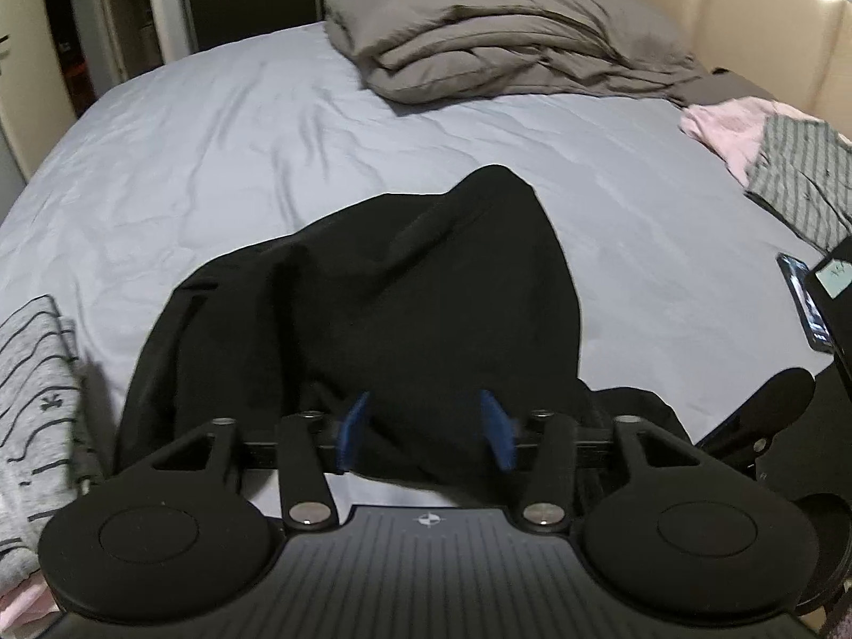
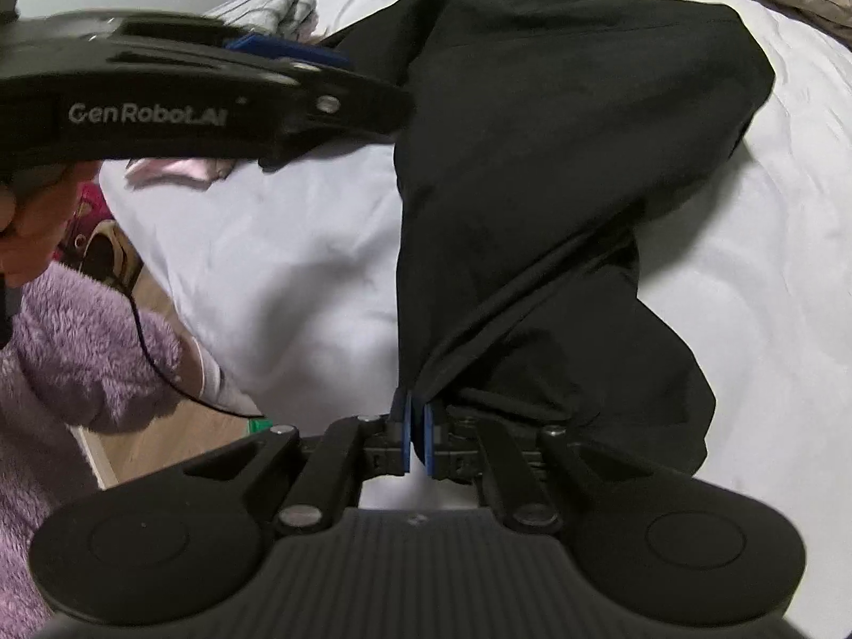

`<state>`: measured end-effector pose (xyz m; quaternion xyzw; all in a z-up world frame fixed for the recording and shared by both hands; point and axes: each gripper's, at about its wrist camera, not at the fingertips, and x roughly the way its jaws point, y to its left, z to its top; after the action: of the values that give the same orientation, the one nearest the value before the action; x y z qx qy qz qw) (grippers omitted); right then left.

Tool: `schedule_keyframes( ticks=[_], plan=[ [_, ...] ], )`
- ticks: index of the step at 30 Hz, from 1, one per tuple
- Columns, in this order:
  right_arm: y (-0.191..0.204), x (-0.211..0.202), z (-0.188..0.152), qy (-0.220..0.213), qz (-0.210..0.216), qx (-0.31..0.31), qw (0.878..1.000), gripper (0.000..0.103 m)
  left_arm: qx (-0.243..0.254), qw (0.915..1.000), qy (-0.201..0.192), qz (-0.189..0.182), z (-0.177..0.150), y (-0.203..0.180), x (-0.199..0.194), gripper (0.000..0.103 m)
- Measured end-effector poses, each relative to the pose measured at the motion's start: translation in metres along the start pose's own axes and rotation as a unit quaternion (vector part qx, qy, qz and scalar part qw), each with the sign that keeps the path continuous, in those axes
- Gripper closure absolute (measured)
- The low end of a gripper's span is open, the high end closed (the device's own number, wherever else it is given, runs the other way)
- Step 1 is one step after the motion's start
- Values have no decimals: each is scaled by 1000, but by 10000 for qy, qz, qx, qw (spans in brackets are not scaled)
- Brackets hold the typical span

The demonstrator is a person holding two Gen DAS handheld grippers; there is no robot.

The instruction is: Fold clothes

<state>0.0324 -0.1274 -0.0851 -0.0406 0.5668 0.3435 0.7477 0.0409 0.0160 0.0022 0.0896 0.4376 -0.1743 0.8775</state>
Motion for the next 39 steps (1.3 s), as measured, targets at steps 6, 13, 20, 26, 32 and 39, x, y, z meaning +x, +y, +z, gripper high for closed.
schedule_keyframes(
  ticks=[6,13,20,26,32,39],
  plan=[
    [-24,-30,9,-239,42,414,9988,44,70,9999,1,-130,-2,-6,7,56],
    [-66,-55,23,-642,-613,932,9917,44,-24,9995,-121,-306,17,-23,20,47],
    [-104,-54,28,-762,-1359,1256,9798,45,123,9991,-39,-406,36,-49,44,46],
    [-125,-56,34,-857,-1649,1485,9713,45,667,9977,89,-110,33,-73,75,63],
    [-128,-58,39,-932,-1566,1464,9723,45,420,9989,187,-76,31,-56,82,100],
    [-128,-52,46,-1003,-1344,1460,9750,45,-156,9998,85,-66,21,-15,49,102]
  ],
)
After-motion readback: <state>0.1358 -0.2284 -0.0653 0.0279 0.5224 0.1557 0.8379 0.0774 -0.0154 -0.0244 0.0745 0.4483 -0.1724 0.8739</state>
